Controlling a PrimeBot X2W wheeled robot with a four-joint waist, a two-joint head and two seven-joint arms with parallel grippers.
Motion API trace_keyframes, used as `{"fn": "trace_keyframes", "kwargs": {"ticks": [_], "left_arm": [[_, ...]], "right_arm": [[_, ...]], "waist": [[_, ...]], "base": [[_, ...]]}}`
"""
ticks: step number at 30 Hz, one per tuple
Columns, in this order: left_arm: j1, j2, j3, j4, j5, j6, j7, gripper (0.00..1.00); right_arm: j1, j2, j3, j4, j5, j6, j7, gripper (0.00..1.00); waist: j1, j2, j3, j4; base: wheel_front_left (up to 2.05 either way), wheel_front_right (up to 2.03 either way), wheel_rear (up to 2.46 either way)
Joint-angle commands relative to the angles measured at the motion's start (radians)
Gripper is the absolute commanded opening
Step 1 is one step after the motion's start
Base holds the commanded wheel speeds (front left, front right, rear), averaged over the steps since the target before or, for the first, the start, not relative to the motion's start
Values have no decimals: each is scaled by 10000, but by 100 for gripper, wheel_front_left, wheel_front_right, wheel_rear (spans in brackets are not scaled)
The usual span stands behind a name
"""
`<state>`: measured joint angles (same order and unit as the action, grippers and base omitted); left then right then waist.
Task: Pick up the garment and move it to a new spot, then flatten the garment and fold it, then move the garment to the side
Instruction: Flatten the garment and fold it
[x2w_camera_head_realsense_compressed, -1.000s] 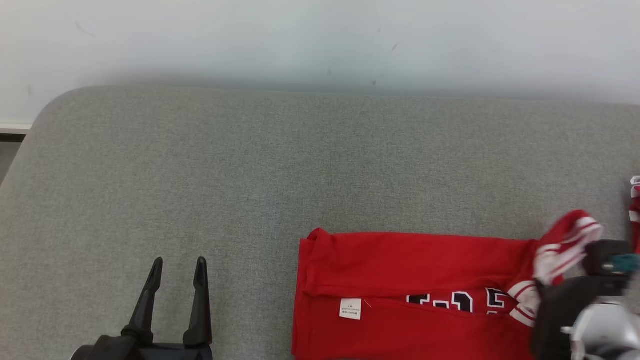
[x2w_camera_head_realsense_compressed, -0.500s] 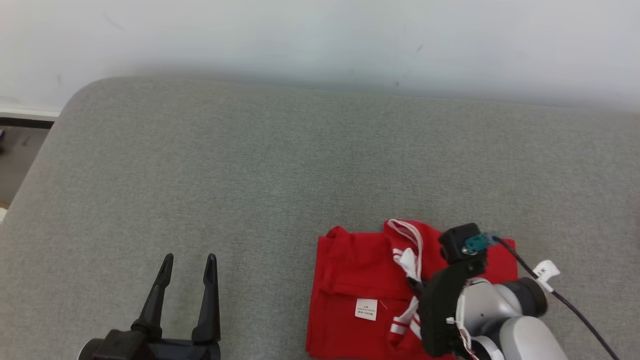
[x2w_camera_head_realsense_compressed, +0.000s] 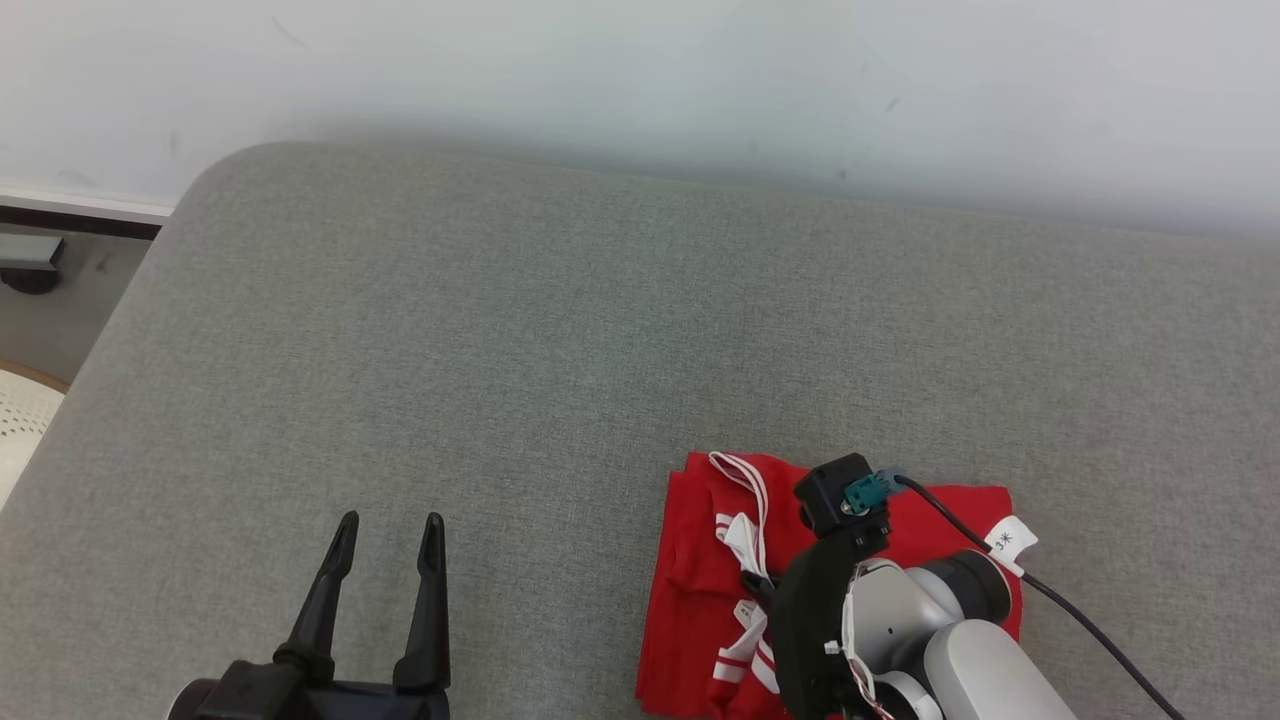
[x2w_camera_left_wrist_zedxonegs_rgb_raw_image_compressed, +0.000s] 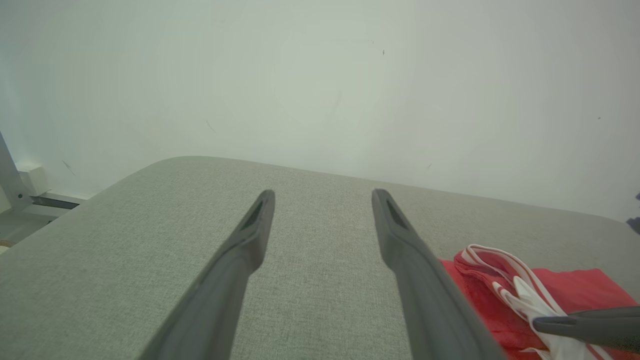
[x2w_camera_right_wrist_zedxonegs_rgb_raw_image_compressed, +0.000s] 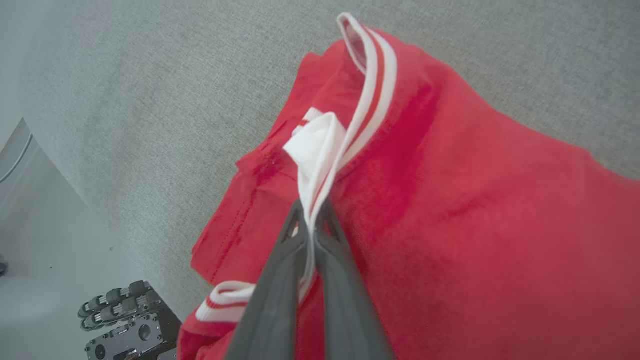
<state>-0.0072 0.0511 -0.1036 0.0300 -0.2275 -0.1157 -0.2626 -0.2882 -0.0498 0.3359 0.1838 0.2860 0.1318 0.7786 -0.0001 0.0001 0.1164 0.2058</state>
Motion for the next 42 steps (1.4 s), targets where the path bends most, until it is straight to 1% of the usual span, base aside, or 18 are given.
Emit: {"fn": "trace_keyframes", "kwargs": {"ticks": [1,13,14,15,16,19,22,26,29,32,36,38,39,40,42], "left_arm": [[37,-13,-21,30,-16,-38,-30,100],[140,-13,-60,-5,43,-13,-30,100],[139,-13,-70,-3,48,-14,-30,100],[136,-13,-78,-6,52,-14,-30,100],[133,-13,-84,-10,48,-11,-30,100],[137,-13,-87,-9,50,18,-30,100],[124,-13,-85,1,69,64,-30,100],[140,-12,-53,2,97,83,-30,100],[203,-13,-31,-32,105,90,-30,100],[266,-13,-18,-78,107,105,-30,100],[250,-12,-21,-148,81,143,-30,100],[203,-13,-56,-189,51,154,-30,100],[167,-13,-75,-203,30,162,-30,100],[124,-13,-96,-217,12,171,-30,100],[80,-12,-118,-225,-14,175,-30,100]], "right_arm": [[-86,-10,41,53,37,-26,-54,0],[-408,-9,434,769,421,-26,-464,0],[-416,-9,498,796,507,-26,-542,26],[-419,-9,577,820,626,-26,-613,97],[-422,-7,622,835,786,-26,-712,100],[-617,-15,667,746,1283,-26,-1031,100],[-734,-10,601,704,1448,-26,-1320,100],[-898,-18,138,374,1483,-26,-1727,100],[-877,-13,-410,115,1086,-26,-1969,100],[-523,-12,-928,-124,437,-26,-1907,100],[-21,-9,-1095,-273,-123,-26,-1705,100],[218,-10,-1039,-225,-245,-26,-1692,38],[305,-10,-971,-175,-245,-26,-1725,5],[354,-9,-864,-126,-242,-26,-1743,0],[377,-6,-714,-65,-209,-26,-1761,0]], "waist": [[1,-1,-14,21],[1,-1,-67,108],[1,-1,-64,111],[1,-1,-62,111],[1,-1,-59,110],[1,-1,-66,81],[1,-1,-96,42],[1,-1,-175,-40],[1,-1,-226,-112],[1,-1,-274,-175],[1,-1,-244,-227],[1,-1,-187,-215],[1,-1,-143,-199],[1,-1,-92,-177],[1,-1,-42,-146]], "base": [[0,0,0],[0,0,0],[0,0,0],[0,0,0],[0,0,0],[0,0,0],[0,0,0],[0,0,0],[0,0,0],[0,0,0],[0,0,0],[0,0,0],[0,0,0],[0,0,0],[0,0,0]]}}
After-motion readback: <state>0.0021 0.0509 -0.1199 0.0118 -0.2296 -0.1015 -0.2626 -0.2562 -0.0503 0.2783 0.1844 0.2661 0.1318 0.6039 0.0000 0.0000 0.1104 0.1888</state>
